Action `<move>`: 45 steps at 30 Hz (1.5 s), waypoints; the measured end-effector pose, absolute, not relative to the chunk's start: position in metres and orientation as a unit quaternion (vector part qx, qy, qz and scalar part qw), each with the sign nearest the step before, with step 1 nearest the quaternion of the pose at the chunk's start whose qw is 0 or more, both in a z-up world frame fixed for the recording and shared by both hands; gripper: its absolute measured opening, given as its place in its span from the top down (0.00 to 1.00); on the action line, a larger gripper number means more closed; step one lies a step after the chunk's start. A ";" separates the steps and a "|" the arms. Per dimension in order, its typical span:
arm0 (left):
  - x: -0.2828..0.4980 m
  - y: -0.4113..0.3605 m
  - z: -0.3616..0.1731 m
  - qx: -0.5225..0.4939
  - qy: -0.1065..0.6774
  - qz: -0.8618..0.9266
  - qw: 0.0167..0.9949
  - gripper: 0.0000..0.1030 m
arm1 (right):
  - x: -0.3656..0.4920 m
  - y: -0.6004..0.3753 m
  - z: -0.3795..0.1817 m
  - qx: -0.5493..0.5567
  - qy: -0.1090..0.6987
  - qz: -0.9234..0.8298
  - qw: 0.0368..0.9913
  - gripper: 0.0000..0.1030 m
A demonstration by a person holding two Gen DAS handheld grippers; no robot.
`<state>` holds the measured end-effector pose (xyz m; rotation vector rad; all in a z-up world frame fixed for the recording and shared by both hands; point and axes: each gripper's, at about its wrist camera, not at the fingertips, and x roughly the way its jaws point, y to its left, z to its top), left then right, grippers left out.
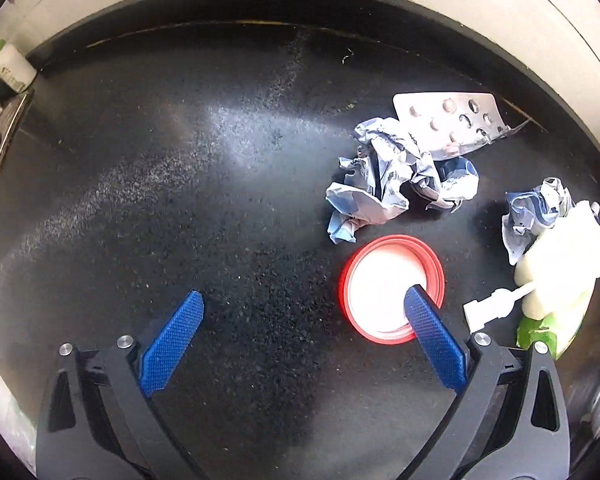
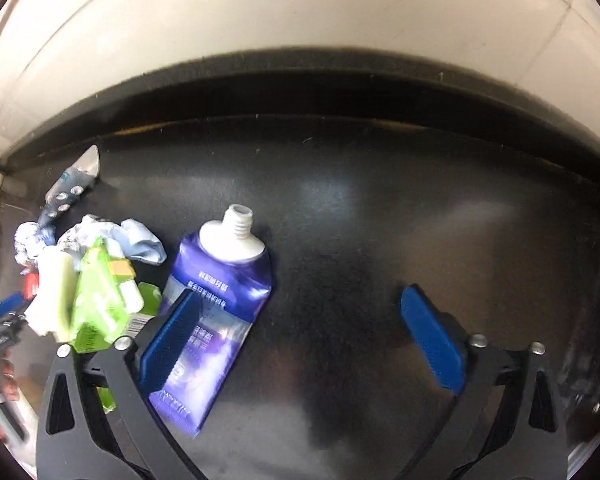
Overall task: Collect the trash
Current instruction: 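Move both open tools back to the countertop trash, then grasp the red lid with the left tool while the right grasps the blue toothpaste tube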
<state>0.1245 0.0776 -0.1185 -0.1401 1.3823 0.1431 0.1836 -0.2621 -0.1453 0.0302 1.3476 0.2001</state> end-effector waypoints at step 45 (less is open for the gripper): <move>0.063 0.095 -0.039 -0.102 0.542 0.000 0.834 0.96 | 0.131 -0.316 -0.065 0.040 0.481 0.155 0.862 0.76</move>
